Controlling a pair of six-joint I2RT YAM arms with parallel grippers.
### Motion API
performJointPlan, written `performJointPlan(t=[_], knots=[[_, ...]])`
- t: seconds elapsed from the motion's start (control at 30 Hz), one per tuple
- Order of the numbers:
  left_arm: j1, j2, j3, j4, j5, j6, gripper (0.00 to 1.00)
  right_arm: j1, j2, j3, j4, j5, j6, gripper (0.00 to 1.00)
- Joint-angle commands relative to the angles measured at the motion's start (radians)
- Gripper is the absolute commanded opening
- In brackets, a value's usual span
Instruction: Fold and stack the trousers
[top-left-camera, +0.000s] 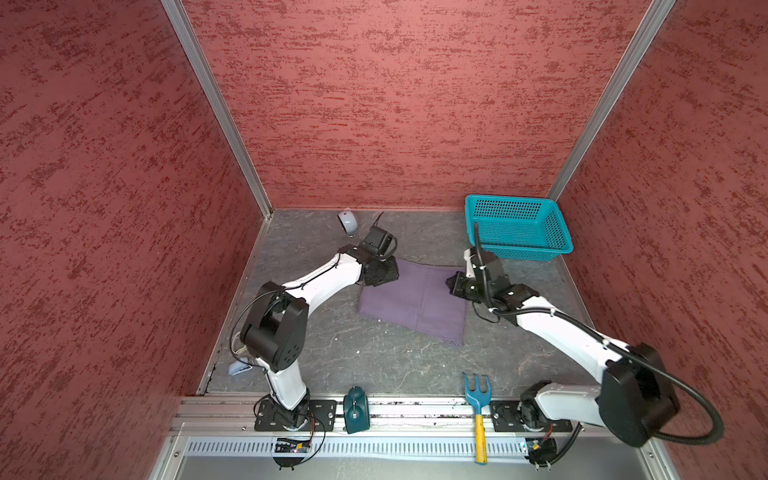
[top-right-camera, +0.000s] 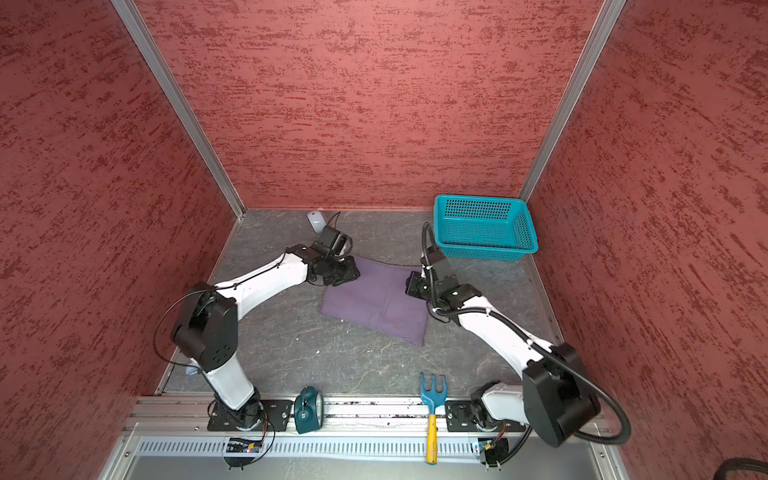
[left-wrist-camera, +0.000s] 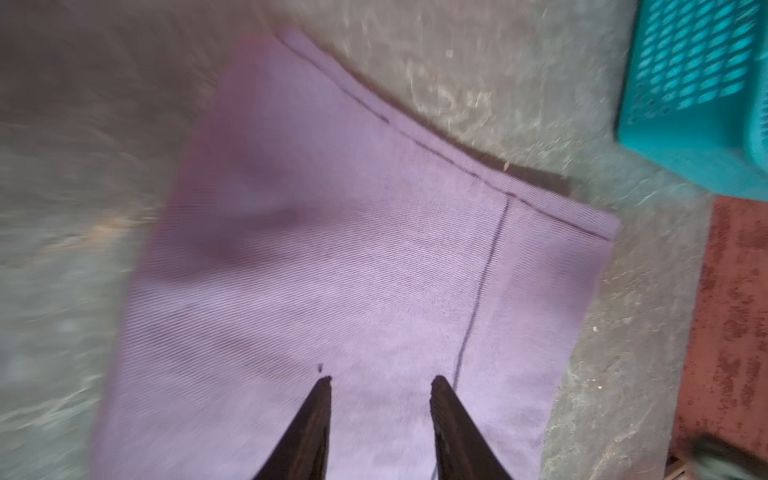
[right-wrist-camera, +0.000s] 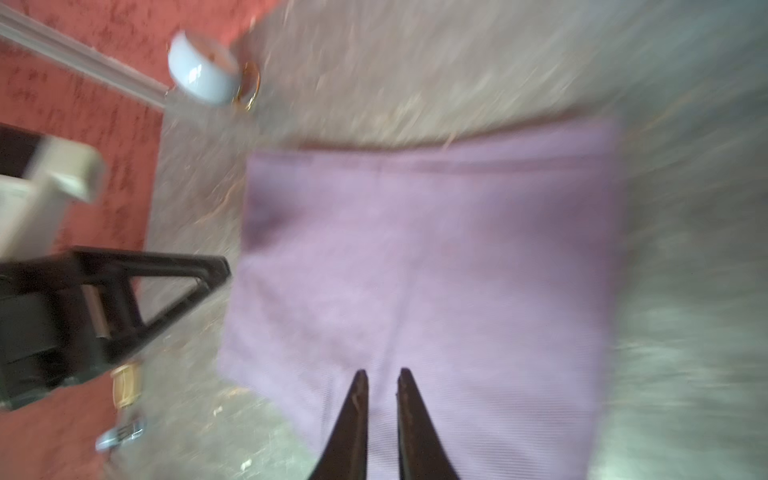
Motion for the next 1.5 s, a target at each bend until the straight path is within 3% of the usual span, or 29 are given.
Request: performJointPlan(t=[0.0,0.17,0.37,0.47,0.57,0.73,0.83,0.93,1.2,1.47], knots=[[-0.018,0.081,0.008,0.003,0.046,-0.017,0.41,-0.079,-0.082,-0.097,-0.101,0.098,0.061,0.27],[0.024,0.133,-0.057,0.045,0.101,-0.048,0.41,-0.106,-0.163,-0.187,-0.084,0.078,0.105,0.37],[0.174,0.056,-0.216,0.037,0.038,-0.032,0.4,-0.106,-0.098,-0.222,-0.028,-0.013,0.129,0.42],[0.268,-0.029,-0.299,0.024,-0.007,-0.004,0.4,-0.106,-0.026,-0.256,0.107,-0.132,0.161,0.37],[0.353,-0.112,-0.344,-0.009,-0.064,0.021,0.4,-0.088,0.093,-0.238,0.228,-0.271,0.183,0.25],[0.451,-0.221,-0.331,-0.097,-0.192,0.024,0.41,0.006,0.246,-0.108,0.227,-0.285,0.145,0.22],[0.365,-0.316,-0.311,-0.132,-0.354,0.024,0.44,0.032,0.304,-0.071,0.241,-0.302,0.142,0.23],[0.226,-0.354,-0.285,-0.127,-0.4,0.03,0.46,0.04,0.336,-0.069,0.265,-0.317,0.148,0.23],[0.046,-0.267,-0.31,-0.126,-0.287,-0.08,0.46,0.042,0.338,-0.068,0.231,-0.292,0.122,0.21],[0.037,-0.138,-0.382,-0.01,-0.185,-0.156,0.55,0.042,0.351,-0.061,0.235,-0.308,0.116,0.21]])
